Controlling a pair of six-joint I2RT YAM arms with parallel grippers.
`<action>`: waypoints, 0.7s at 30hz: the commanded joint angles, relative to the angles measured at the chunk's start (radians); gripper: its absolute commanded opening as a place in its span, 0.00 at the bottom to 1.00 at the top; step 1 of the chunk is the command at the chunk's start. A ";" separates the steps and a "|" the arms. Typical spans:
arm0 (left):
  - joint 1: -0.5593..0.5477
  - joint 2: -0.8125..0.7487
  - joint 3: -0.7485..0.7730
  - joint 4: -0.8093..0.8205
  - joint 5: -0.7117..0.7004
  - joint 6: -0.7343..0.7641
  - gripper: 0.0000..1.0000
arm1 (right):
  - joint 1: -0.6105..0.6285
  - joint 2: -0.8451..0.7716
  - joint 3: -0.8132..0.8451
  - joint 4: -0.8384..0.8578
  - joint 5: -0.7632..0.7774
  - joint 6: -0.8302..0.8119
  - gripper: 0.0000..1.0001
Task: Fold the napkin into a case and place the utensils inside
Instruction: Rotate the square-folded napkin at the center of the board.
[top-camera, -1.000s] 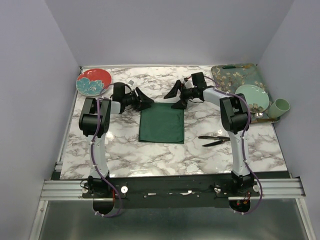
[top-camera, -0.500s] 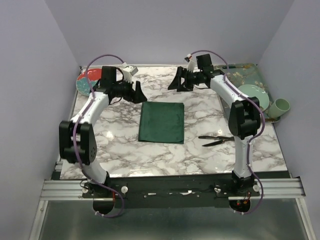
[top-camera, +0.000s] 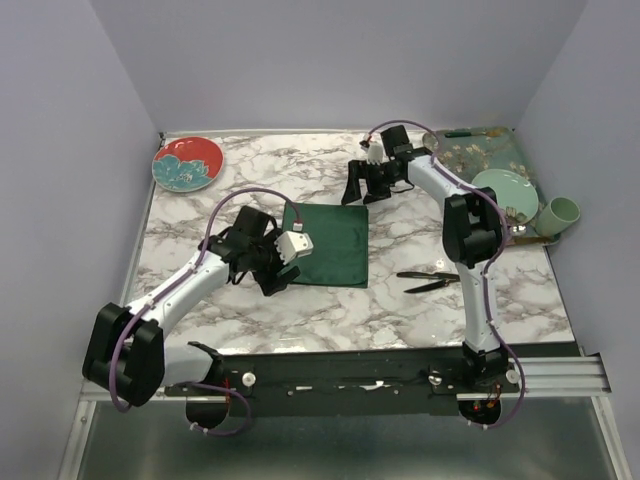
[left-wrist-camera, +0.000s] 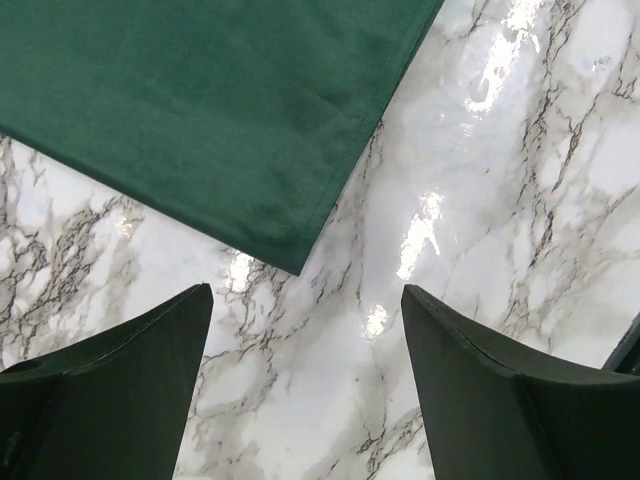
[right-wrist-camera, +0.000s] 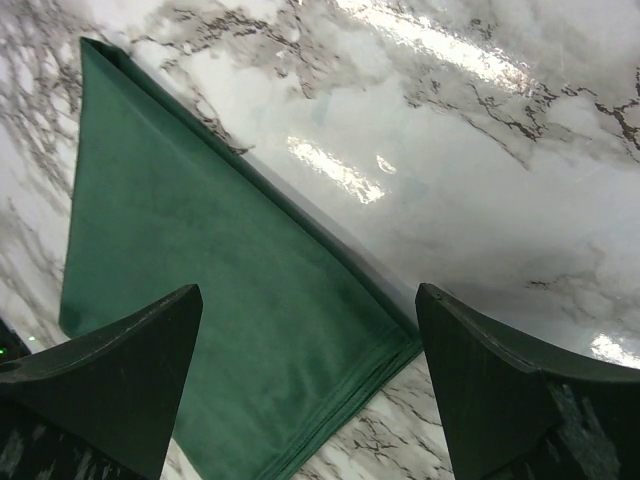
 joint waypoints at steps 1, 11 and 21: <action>-0.011 -0.062 -0.014 0.011 -0.074 0.024 0.86 | 0.013 0.026 -0.015 -0.024 0.069 -0.063 0.96; -0.009 -0.125 -0.042 0.016 -0.098 0.032 0.95 | 0.015 -0.066 -0.153 -0.064 0.039 -0.080 0.92; 0.140 -0.121 0.104 -0.053 -0.005 -0.062 0.99 | 0.018 -0.178 -0.403 -0.090 -0.039 -0.100 0.88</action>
